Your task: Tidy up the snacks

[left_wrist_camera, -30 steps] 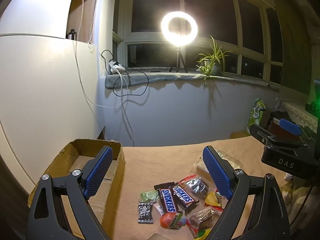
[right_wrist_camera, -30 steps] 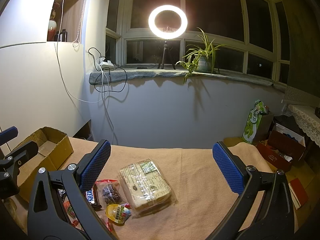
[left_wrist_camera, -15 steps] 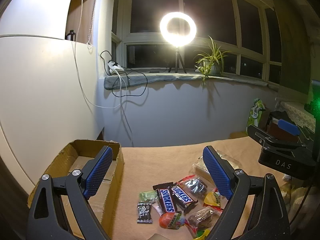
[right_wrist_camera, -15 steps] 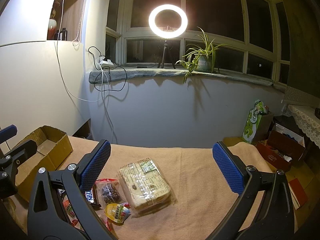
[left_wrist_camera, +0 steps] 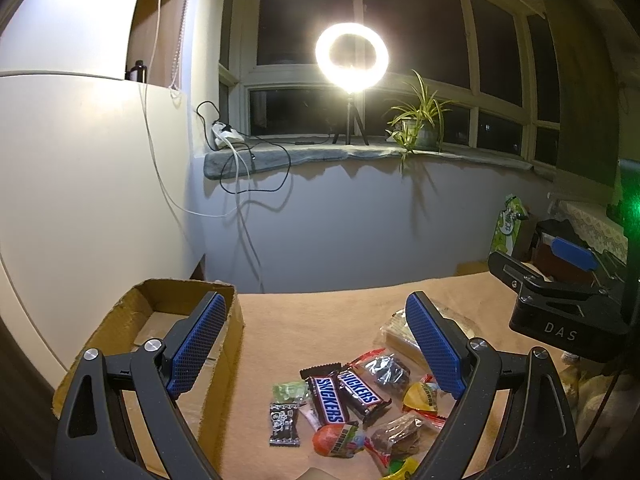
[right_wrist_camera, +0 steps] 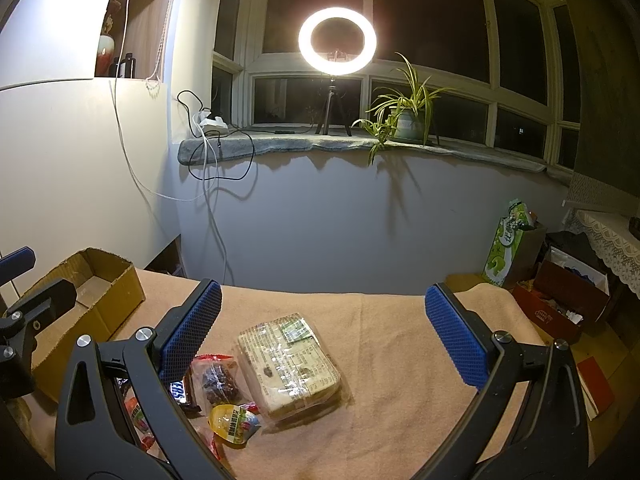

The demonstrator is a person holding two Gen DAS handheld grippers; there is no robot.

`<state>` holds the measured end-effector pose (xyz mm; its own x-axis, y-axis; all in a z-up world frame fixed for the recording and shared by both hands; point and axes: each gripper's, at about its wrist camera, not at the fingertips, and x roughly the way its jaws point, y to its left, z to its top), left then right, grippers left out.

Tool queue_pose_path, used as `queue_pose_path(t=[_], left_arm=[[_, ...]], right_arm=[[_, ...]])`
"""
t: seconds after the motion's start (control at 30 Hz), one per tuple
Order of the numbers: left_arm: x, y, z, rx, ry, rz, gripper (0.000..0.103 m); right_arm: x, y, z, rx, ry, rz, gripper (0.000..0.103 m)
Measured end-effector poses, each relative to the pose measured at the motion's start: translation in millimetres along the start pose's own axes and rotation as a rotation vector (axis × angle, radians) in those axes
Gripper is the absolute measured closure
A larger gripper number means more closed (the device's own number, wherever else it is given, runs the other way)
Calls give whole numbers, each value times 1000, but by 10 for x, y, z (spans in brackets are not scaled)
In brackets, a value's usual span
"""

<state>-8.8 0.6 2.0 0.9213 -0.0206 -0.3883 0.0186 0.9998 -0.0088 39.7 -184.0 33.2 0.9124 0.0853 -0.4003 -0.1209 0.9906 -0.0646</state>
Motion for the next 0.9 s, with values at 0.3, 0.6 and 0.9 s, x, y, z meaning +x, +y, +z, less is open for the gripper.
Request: queue_pose_path(t=[0.3,0.6,0.9], left_arm=[[-20,-1,-21,5,4,3,11],[-135,-52,-26,31,4,10,11],[-316,-126,-70,55,4,5,11]], right_arm=[[-4,0,-38,0,3,-1,0],[-83,-16,-82,-23,0,1,0],[-306,-50,-71,-47,-1,-14,0]])
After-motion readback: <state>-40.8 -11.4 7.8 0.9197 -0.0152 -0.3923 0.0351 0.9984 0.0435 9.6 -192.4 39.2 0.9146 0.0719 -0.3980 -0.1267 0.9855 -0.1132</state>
